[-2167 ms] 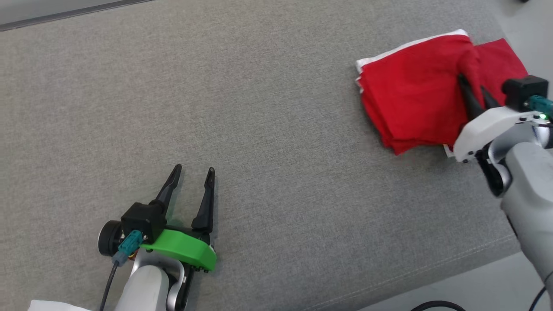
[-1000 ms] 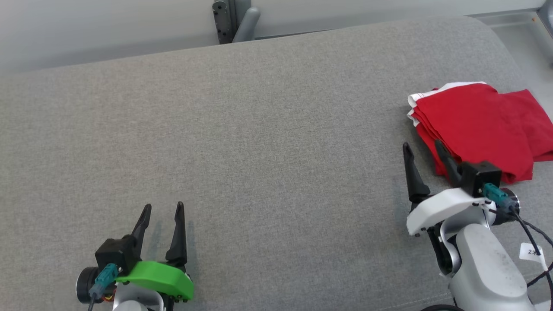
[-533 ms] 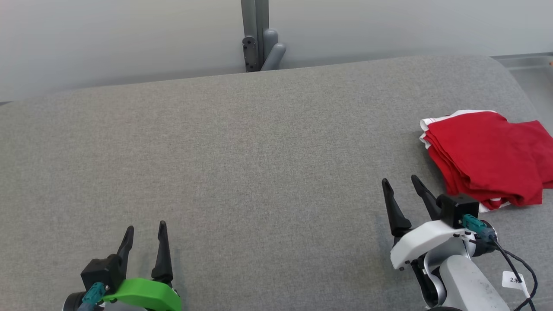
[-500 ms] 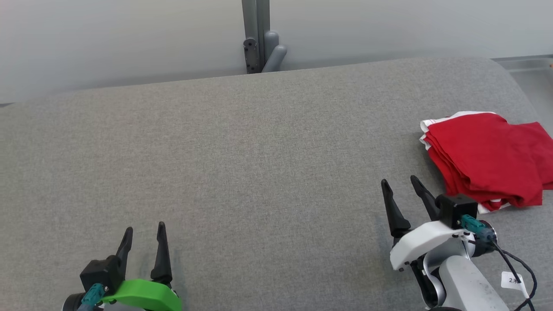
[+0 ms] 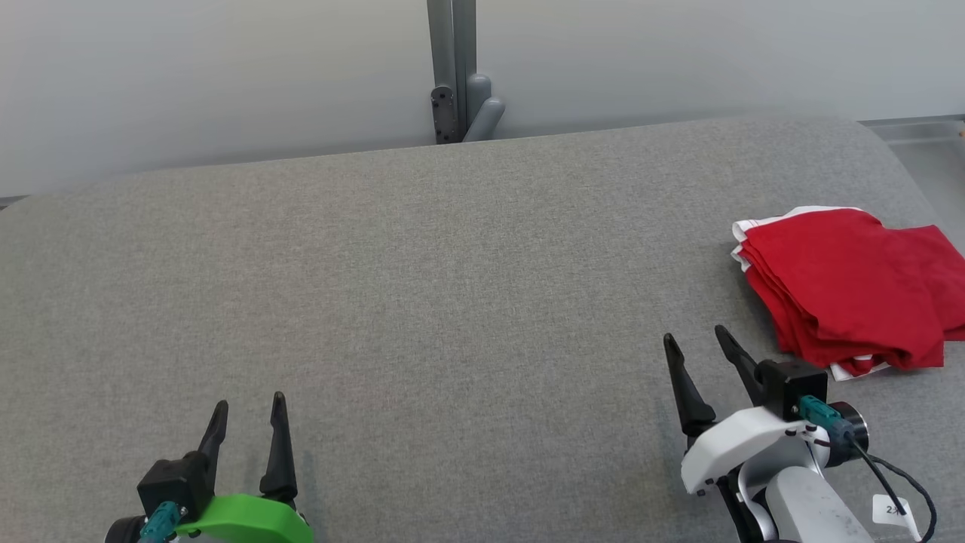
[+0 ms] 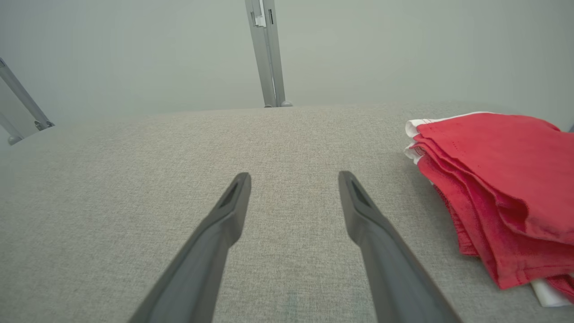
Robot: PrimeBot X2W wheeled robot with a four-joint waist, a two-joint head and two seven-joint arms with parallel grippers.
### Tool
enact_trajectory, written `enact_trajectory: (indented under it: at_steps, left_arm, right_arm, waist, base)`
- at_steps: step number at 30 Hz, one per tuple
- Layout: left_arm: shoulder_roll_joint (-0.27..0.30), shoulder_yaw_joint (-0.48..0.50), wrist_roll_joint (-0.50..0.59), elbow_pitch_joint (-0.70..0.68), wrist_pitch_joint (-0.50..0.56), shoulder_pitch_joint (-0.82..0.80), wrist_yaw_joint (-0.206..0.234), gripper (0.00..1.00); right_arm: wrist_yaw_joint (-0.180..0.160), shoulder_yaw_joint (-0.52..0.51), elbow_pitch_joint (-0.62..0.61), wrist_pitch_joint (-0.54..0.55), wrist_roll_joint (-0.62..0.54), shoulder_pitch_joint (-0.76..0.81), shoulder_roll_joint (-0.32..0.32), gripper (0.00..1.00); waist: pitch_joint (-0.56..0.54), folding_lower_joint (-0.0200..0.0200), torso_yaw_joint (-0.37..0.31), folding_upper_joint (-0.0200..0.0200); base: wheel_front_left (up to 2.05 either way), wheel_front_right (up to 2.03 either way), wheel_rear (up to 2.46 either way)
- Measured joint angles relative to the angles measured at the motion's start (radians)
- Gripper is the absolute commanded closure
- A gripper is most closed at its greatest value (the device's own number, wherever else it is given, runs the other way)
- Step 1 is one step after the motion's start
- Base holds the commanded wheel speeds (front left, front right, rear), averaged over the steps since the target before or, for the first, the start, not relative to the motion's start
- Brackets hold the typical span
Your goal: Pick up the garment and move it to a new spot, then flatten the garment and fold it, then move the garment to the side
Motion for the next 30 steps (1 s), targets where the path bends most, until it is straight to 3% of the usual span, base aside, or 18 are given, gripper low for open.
enact_trajectory:
  at_steps: [30]
  left_arm:
    - [-0.003,-0.007,0.012,0.006,0.000,0.021,0.000,0.00]
  right_arm:
    - [0.000,0.014,0.002,0.000,-0.012,0.041,0.003,0.00]
  waist:
    - [0.027,0.0000,-0.004,0.0000]
  base:
    - [0.00,0.00,0.00]
